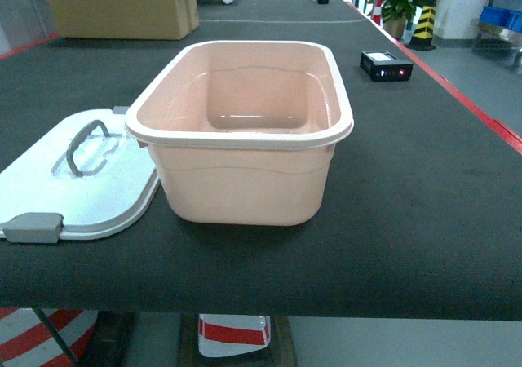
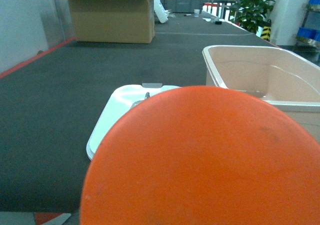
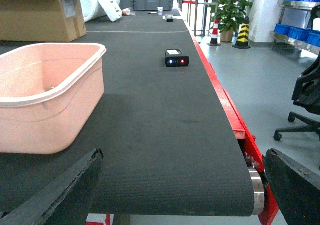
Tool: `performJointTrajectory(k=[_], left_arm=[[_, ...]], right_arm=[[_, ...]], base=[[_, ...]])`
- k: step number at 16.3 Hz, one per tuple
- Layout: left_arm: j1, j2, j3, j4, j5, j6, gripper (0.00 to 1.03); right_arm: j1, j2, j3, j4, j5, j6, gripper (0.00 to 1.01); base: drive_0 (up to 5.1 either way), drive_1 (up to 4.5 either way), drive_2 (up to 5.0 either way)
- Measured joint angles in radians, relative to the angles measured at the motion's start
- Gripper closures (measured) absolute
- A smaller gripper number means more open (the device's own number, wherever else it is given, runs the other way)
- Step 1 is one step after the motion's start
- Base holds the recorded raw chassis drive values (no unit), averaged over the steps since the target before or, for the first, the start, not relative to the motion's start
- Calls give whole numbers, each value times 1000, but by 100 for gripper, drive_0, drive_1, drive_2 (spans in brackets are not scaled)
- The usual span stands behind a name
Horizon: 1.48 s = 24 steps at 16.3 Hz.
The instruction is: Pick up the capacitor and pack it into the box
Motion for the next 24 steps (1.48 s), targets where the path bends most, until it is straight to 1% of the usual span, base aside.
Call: performJointTrajectory(k=[18,19,20,21,22,23,24], left_arm=[[0,0,0,0,0,0,60],[-3,2,0,2,-12,3,60],[-99,85,0,118,-232,34,60],[-161,232,2,259,-367,61,60],[-195,457,7,474,-456,99,60],[-201,663,45,667,-444,126,60],[-210,902,153,871,-409,138,60]], right_arm=[[0,0,0,-2,-1,0,3],[0,0,0,-2,0,0,3],[0,0,0,-3,1,0,3],[0,0,0,-2,-2,0,3],[0,0,0,-2,-1,0,3],[0,0,0,-3,-1,0,3],[0,0,0,-2,-1,0,3]], base=[[0,0,0],[0,0,0],[0,0,0],[0,0,0],[0,0,0],[0,0,0],[0,0,0]])
